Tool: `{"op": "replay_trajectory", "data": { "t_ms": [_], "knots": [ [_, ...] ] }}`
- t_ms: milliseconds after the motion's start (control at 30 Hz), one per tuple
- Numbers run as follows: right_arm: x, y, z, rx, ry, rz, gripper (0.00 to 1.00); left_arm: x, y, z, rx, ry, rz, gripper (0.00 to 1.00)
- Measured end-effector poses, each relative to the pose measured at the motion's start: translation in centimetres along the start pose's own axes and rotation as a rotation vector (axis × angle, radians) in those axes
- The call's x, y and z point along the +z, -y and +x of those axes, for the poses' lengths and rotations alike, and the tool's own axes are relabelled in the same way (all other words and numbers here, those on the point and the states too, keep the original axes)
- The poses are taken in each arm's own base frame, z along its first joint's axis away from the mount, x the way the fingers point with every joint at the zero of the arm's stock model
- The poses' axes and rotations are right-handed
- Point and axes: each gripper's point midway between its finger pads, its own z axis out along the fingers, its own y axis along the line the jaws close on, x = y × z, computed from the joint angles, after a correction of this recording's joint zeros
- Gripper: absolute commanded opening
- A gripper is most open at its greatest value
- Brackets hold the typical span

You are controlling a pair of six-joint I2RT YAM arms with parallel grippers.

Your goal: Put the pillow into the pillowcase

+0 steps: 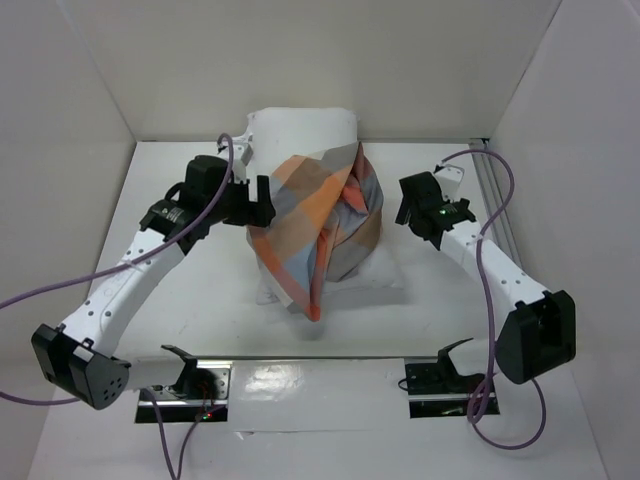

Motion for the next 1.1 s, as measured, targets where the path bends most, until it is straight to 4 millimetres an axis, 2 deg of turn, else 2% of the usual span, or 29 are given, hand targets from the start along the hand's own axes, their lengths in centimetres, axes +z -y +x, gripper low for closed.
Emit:
{"op": "replay_trajectory", "data": {
  "t_ms": [133,233,367,433,567,633,667,767,800,833,900,967,1000,1100],
  "knots": [
    [-0.4,0.4,-0.1,0.008,0.001,0.006,1.0,0.2,0.5,0.6,0.002,-0.028,0.023,0.99],
    [-1.1,0.6,-0.3,0.019,0.007,-0.011,1.0,0.2,1.9,0.7,0.018,-0.054,0.059,0.99],
    [-3.9,0.2,-1.7,0.055,0.045,-0.139,1.0,0.7,5.1,0.6,0.062,-0.075,0.131,0.99],
    [-5.4,-0.2,-2.2,0.065,0.063,-0.223,1.0,1.1,6.6,1.3,0.086,-0.101,0.158,0.99],
    [-8.0,-2.4,-2.9,0.059,0.068,-0.413,1.0,1.9,8.6,3.7,0.119,-0.173,0.204,0.99],
    [-8.4,-3.6,-2.5,0.04,0.043,-0.477,1.0,2.2,9.0,4.9,0.113,-0.207,0.216,0.9],
    [-8.5,-4.4,-2.2,0.029,0.025,-0.511,1.0,2.4,9.2,5.3,0.107,-0.223,0.219,0.69],
    [-8.9,-6.0,-1.1,0.002,-0.03,-0.589,1.0,3.2,9.4,6.1,0.094,-0.256,0.218,0.2],
    [-9.0,-6.3,-0.8,-0.004,-0.045,-0.608,1.0,3.4,9.5,6.2,0.091,-0.266,0.213,0.01],
    [-9.1,-6.6,-0.6,-0.01,-0.057,-0.625,1.0,3.5,9.5,6.1,0.088,-0.274,0.208,0.0],
    [-9.5,-7.0,-0.3,-0.028,-0.071,-0.659,1.0,3.3,9.6,4.8,0.086,-0.26,0.207,0.0],
    [-9.9,-7.3,0.0,-0.049,-0.081,-0.693,1.0,2.4,9.4,1.8,0.065,-0.204,0.206,0.0],
    [-10.0,-7.5,0.2,-0.064,-0.088,-0.71,1.0,1.9,9.1,-0.1,0.051,-0.164,0.202,0.0],
    [-10.5,-7.8,1.2,-0.107,-0.11,-0.75,1.0,-0.6,7.3,-7.6,-0.003,0.019,0.176,0.0]
  ]
}}
